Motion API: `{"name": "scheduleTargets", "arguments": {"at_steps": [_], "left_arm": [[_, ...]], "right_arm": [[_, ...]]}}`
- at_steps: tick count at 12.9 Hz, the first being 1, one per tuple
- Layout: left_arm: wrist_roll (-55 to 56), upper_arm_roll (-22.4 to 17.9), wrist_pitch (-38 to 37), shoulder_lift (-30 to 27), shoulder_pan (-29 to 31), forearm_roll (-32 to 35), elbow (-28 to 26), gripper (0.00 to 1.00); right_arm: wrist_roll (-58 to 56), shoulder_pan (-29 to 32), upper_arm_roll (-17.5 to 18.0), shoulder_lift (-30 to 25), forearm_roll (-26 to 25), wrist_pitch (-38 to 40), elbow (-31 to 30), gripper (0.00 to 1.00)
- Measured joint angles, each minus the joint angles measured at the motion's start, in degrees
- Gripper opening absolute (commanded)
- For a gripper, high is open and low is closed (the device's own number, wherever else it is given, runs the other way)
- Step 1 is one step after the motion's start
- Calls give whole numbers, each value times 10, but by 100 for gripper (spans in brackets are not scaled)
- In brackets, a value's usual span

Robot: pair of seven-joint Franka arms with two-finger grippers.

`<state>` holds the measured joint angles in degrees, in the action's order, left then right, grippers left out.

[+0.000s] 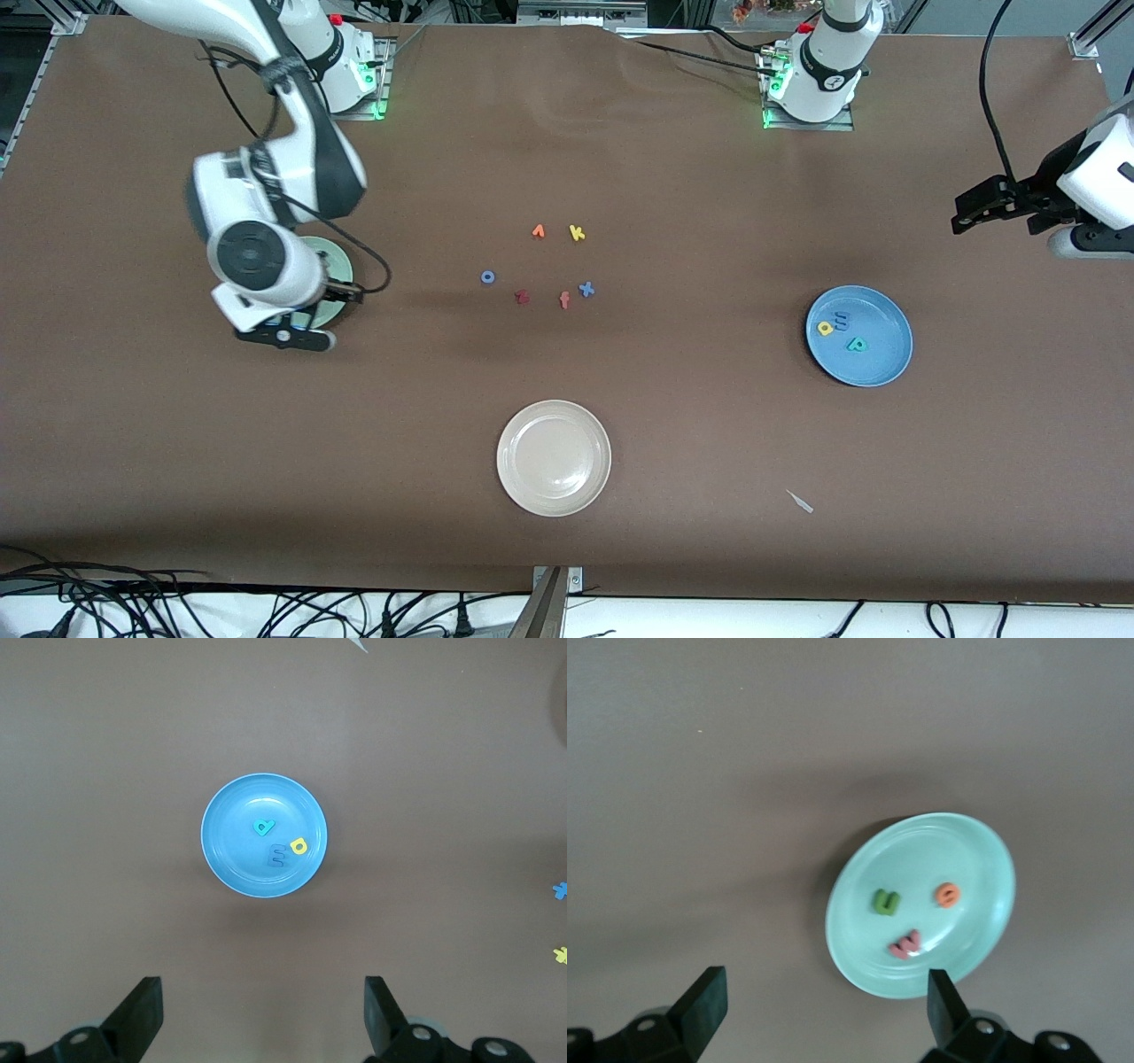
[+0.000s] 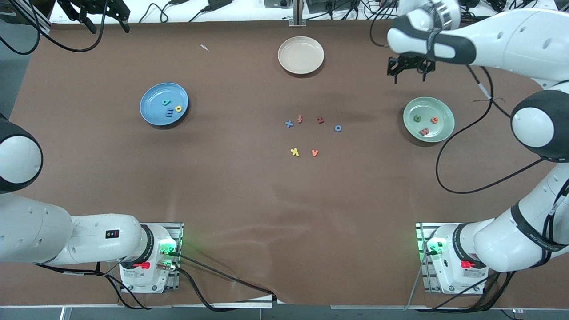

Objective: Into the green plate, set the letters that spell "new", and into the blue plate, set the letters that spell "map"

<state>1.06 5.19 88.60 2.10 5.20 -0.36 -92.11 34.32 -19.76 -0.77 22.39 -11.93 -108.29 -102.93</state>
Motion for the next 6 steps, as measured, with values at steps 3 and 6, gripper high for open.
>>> {"name": "scheduleTargets", "arguments": {"at_steps": [3,6], "left_arm": [[0,0,1,32,-1,0,0,100],[0,0,9,91,-3,0,5,100]], "right_arm": [[89,-5,-2,3,-39,-101,-83,100],[116,-5,-4,2,-46,-149,-127,100]]}}
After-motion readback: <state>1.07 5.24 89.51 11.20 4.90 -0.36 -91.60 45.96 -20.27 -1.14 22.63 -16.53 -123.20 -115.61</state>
